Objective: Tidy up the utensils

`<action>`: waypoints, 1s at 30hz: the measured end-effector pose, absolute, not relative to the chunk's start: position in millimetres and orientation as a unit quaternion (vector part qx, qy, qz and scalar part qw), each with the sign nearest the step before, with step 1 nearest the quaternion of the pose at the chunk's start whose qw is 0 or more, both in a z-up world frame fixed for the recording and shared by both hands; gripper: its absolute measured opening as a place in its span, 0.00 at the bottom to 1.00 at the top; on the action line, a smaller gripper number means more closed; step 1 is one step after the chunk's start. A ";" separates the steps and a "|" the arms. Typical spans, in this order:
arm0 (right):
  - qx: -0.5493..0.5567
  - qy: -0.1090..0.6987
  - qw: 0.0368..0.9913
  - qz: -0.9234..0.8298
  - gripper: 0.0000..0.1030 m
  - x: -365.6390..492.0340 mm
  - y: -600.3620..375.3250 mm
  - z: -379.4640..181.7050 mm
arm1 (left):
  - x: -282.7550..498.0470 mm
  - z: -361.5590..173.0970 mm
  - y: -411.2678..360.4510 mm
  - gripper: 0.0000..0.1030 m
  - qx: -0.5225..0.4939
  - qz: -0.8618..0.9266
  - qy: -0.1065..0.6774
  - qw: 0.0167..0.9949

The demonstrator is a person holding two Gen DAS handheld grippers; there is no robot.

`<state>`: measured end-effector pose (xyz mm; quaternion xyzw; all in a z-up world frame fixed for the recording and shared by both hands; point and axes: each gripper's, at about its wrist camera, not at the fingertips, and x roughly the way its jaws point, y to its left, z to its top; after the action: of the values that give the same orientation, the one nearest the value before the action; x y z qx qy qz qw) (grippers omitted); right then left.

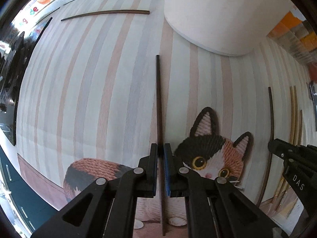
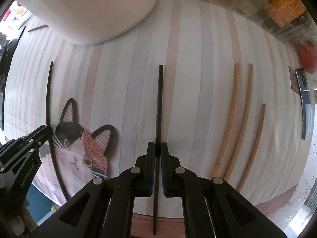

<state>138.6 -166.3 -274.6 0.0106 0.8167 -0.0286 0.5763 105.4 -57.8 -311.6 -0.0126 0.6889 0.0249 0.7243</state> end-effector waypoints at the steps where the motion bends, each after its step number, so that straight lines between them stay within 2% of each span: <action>1: 0.005 0.815 0.579 -0.029 0.05 139.1 -164.6 -273.9 | 104.9 -312.0 -59.2 0.03 -0.011 0.024 0.688 0.725; 6: -0.010 0.799 0.601 -0.033 0.05 132.7 -156.8 -271.2 | 104.6 -310.8 -66.4 0.03 -0.003 0.027 0.676 0.737; 9: 0.019 0.797 0.604 -0.030 0.05 130.2 -162.9 -266.2 | 100.2 -302.4 -60.6 0.03 -0.018 0.028 0.665 0.746; 17: 0.064 0.761 0.645 -0.016 0.05 118.4 -172.9 -212.2 | 86.1 -249.9 -48.0 0.03 -0.043 0.011 0.617 0.786; 30: 0.105 0.667 0.737 0.029 0.05 153.1 -181.2 -99.1 | 78.8 -80.2 -10.5 0.03 -0.116 0.004 0.465 0.878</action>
<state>153.1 -181.2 -99.1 0.1051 0.6666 0.0290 0.7374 78.8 -10.5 -80.2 -0.1161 0.4647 0.0042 0.8778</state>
